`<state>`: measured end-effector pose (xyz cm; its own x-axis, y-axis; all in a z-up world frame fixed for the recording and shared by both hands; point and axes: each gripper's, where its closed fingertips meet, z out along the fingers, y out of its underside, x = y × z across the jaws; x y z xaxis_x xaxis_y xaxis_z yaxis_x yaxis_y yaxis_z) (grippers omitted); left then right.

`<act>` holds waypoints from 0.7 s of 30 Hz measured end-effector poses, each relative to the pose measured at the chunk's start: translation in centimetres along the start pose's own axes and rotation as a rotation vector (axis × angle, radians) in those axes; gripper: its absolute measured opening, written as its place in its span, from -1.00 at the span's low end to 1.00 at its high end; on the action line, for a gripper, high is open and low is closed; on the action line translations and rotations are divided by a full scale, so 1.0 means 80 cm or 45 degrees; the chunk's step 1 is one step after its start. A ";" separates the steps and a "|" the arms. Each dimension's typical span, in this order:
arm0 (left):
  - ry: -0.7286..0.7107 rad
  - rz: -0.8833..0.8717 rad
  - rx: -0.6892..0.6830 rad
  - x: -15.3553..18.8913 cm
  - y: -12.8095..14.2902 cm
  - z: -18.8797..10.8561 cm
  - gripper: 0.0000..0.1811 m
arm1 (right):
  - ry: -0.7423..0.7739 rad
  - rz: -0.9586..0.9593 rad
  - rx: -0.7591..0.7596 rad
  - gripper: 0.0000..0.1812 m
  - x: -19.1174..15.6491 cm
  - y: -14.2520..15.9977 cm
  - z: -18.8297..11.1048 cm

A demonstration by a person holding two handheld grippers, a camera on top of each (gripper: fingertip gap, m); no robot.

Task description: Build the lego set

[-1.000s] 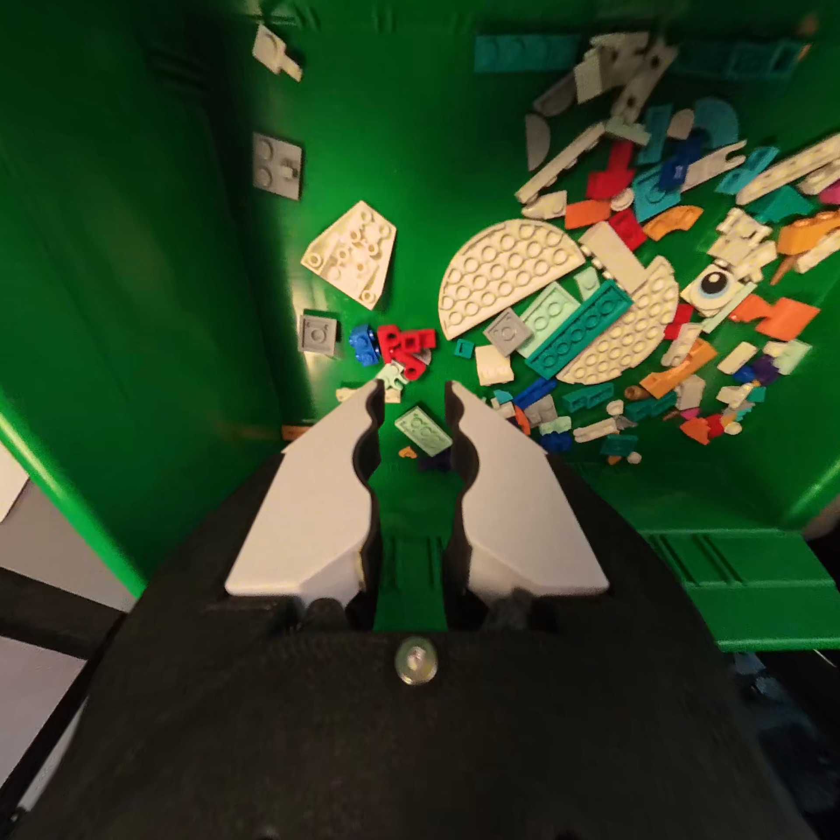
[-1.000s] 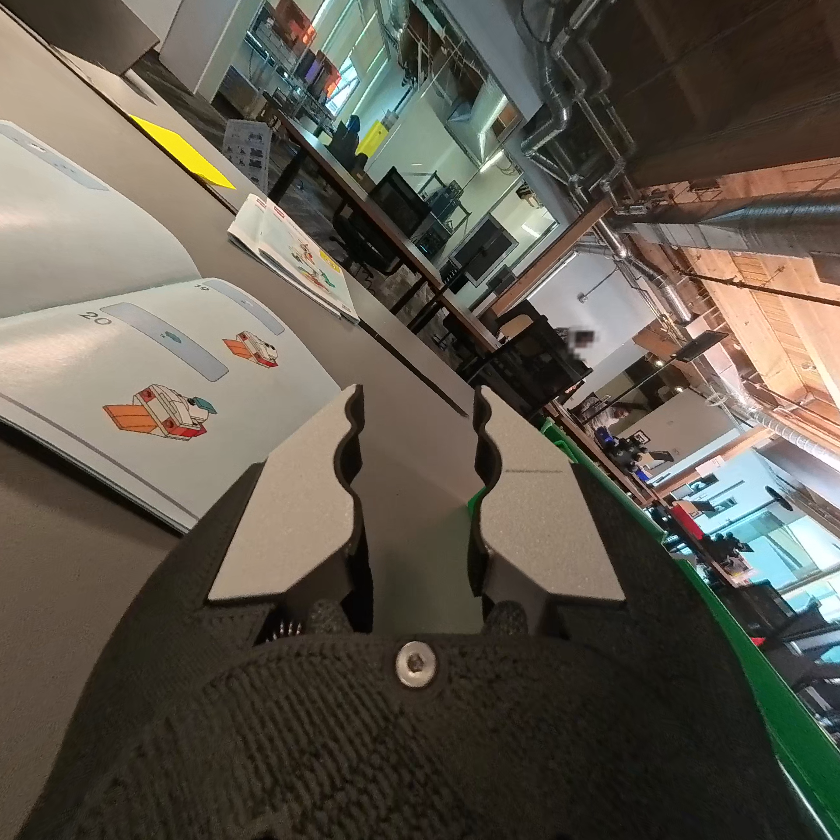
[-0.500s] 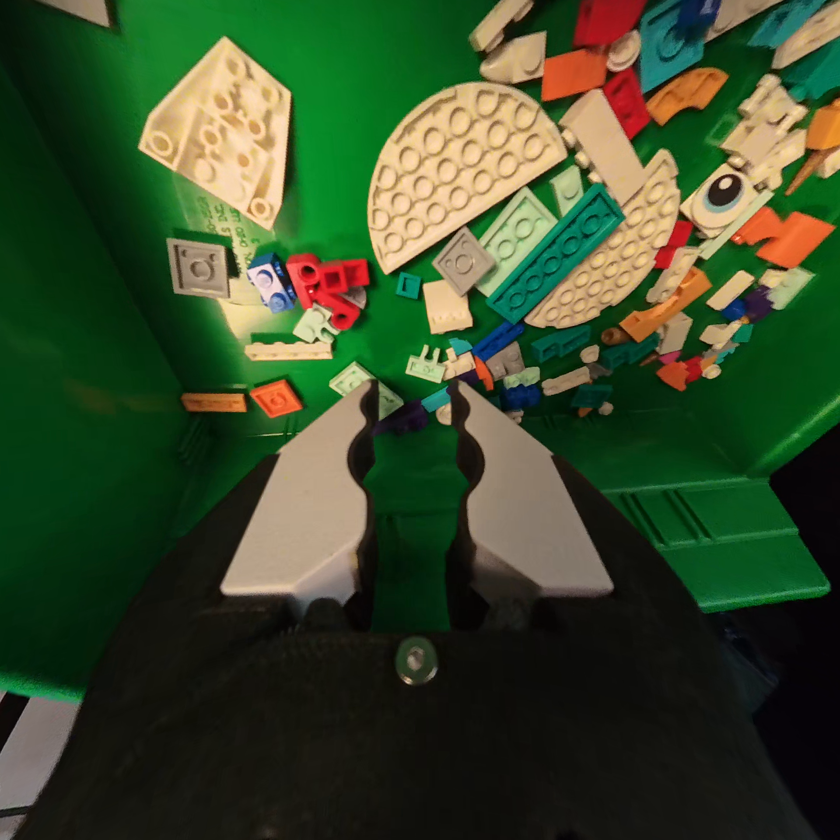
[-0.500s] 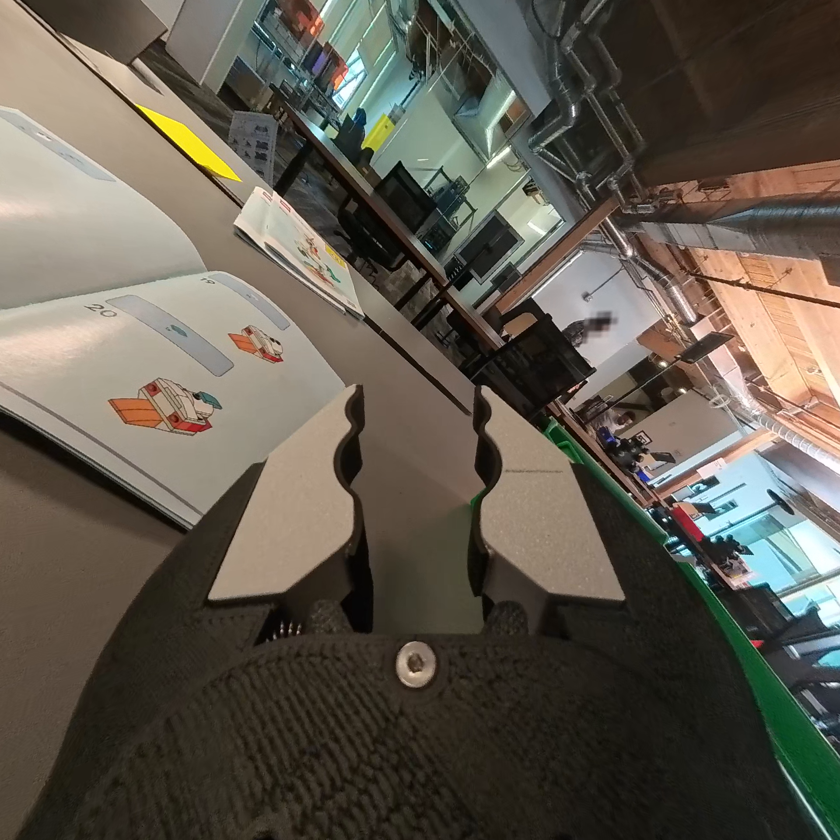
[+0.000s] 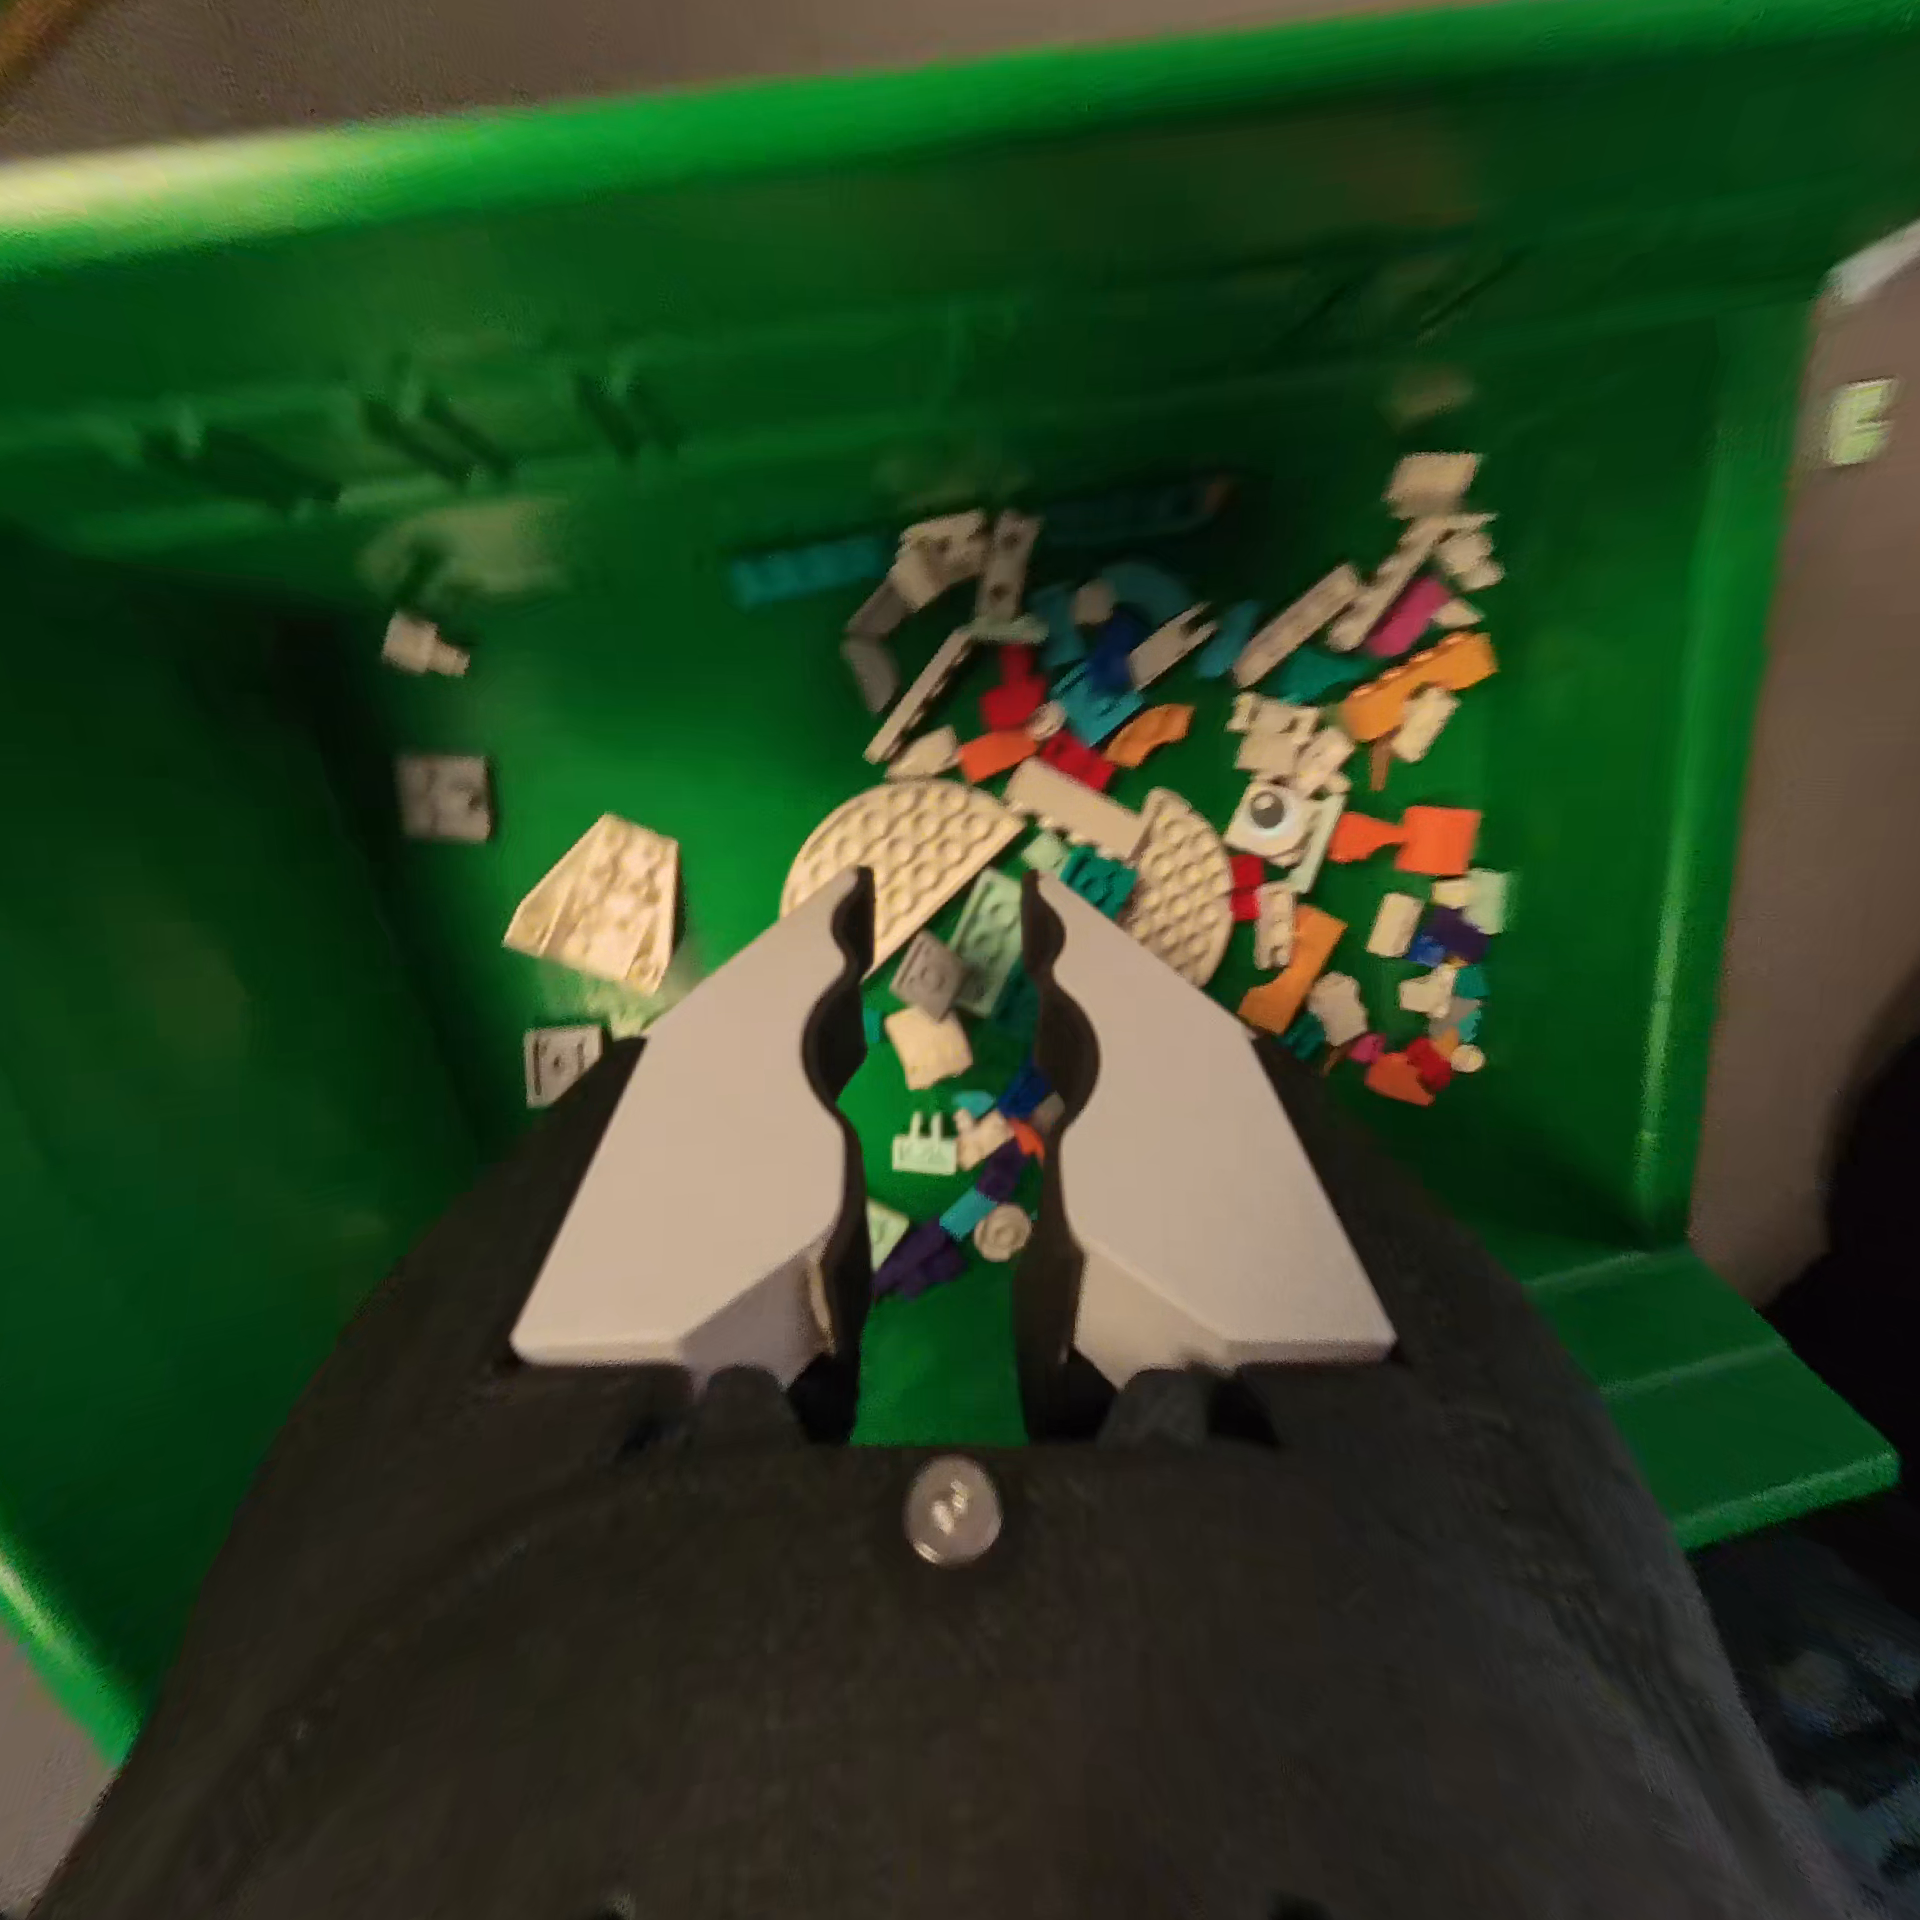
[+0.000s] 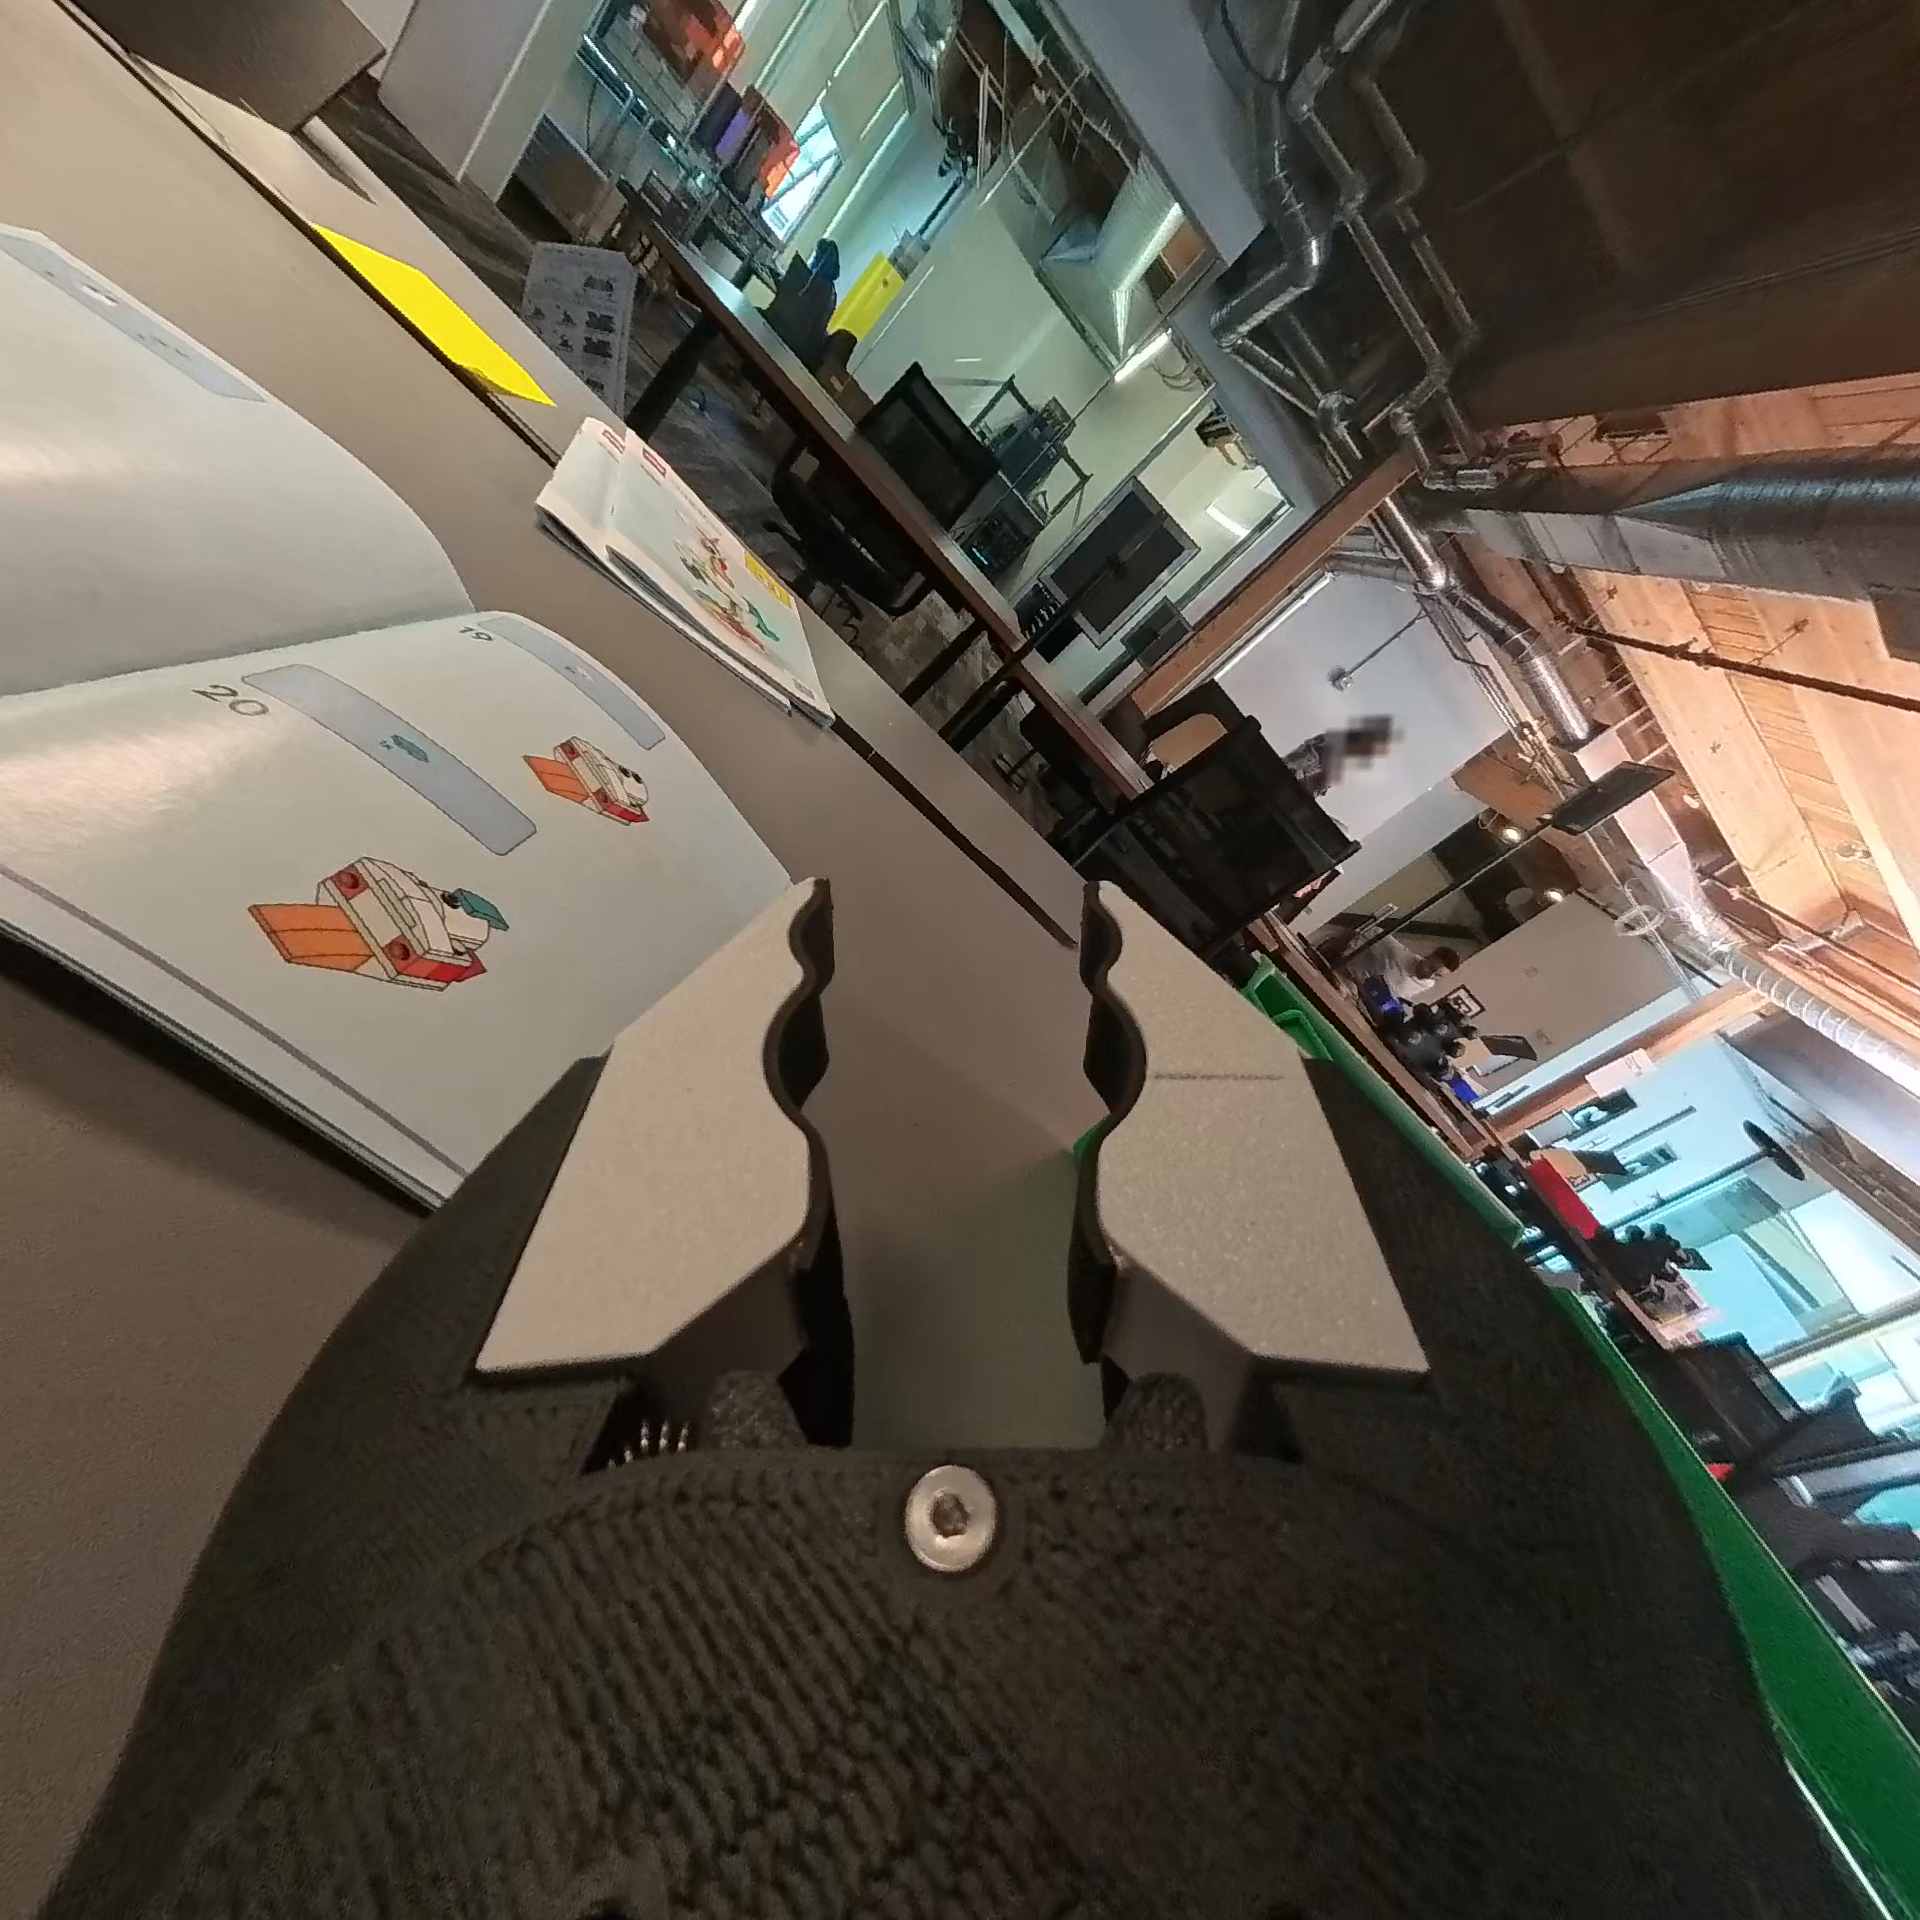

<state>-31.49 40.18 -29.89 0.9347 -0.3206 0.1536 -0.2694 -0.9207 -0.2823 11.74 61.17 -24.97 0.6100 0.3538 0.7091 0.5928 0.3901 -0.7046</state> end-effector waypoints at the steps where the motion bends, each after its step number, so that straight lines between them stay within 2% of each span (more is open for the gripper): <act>1: 0.017 0.038 0.025 0.005 -0.006 0.001 -0.70 | 0.001 -0.001 0.000 -0.48 0.000 0.000 0.000; 9: -0.152 0.278 0.096 -0.013 -0.038 0.020 -0.68 | -0.002 -0.003 0.000 -0.48 -0.001 0.000 0.000; 13: -0.051 0.257 0.054 -0.010 -0.036 0.034 -0.70 | -0.002 -0.002 0.000 -0.48 -0.001 0.000 0.000; 15: -0.021 0.302 0.021 -0.008 -0.032 0.038 -0.87 | -0.002 -0.002 -0.001 -0.48 -0.001 0.000 0.000; 21: -0.038 0.347 -0.044 -0.012 -0.021 0.045 -0.88 | -0.003 -0.010 -0.002 -0.48 -0.001 0.000 0.000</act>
<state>-31.10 42.87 -32.98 0.8329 -0.5513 0.0480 -0.5193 -0.8086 -0.2767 11.68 61.16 -25.07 0.6041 0.3531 0.7144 0.5983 0.3912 -0.6992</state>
